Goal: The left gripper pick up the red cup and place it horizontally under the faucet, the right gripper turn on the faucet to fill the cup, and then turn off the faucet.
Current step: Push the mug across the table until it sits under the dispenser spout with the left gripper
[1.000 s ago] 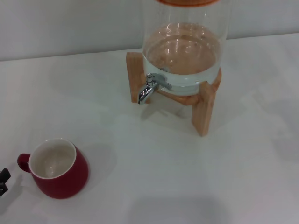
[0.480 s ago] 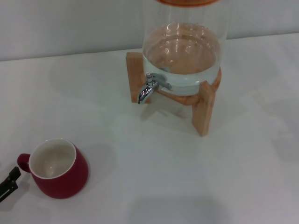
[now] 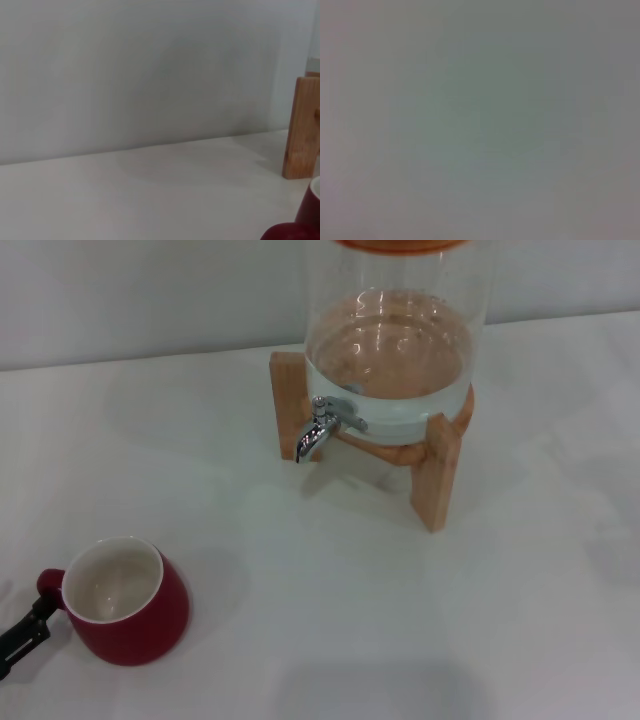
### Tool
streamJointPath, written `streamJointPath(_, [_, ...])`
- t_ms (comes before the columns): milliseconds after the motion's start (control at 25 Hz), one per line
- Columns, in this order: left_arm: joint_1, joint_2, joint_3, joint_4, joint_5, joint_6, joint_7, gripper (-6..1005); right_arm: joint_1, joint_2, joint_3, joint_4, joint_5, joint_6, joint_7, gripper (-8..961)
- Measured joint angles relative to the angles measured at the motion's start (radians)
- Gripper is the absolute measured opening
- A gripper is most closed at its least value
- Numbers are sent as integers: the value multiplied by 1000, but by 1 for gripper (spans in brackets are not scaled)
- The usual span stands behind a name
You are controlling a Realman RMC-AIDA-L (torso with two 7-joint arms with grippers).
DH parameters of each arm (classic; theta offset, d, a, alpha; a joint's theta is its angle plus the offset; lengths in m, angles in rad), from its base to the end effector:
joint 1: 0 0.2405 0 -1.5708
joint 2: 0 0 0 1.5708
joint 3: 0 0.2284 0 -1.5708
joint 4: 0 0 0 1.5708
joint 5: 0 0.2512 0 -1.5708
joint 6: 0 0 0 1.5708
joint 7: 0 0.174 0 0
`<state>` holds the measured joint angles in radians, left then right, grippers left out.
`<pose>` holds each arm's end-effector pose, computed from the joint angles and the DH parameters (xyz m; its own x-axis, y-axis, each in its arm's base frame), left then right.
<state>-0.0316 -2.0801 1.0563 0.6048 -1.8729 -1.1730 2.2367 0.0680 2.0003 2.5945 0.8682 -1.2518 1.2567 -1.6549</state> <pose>-0.3838 0.2795 -0.0071 0.7395 0.2808 0.6118 0.6562 -0.5037 -0.5619 0.3920 0.3000 0.2123 0.4510 -0.0126 -0.8924 -0.8821 -0.1587 -0.4435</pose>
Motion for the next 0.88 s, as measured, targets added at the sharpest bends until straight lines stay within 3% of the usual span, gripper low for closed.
streamJointPath(880, [-33,0,1,1,11,29,-5,828,-2,2,1,0,0,5,0,723])
